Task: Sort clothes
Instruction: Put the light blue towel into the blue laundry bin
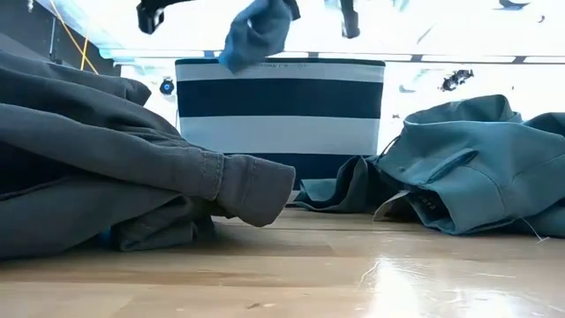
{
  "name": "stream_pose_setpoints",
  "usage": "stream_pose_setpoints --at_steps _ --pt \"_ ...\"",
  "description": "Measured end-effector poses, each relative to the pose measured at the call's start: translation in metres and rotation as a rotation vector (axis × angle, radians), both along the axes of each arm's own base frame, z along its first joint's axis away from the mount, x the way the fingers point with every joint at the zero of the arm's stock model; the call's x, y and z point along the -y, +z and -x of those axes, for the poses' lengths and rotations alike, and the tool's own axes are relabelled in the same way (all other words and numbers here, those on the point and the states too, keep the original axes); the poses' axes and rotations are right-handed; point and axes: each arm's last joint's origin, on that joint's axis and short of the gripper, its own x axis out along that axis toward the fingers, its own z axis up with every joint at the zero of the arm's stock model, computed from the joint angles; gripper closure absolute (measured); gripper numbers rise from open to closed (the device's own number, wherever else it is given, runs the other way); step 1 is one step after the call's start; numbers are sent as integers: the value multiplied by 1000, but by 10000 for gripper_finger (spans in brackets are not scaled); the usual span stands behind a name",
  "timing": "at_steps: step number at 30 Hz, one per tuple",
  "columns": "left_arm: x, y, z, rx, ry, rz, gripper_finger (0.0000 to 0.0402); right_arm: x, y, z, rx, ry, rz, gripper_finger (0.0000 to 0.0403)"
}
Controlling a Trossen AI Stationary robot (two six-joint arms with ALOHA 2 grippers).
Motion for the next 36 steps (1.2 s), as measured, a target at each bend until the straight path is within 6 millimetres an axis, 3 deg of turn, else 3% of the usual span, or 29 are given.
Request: stream_pose_setpoints --at_steps 4,14,21,36 --pt "2 0 -12 47 -3 -61 193 0 9 -2 95 44 -4 403" --pt "11 -16 -44 59 -17 -173 193 -3 10 -2 108 102 -23 403" --pt "16 -5 -60 103 -32 -385 193 -8 11 -2 109 138 -27 403" --pt "17 -10 -76 77 -59 -379 207 -12 11 -1 108 150 -19 403"
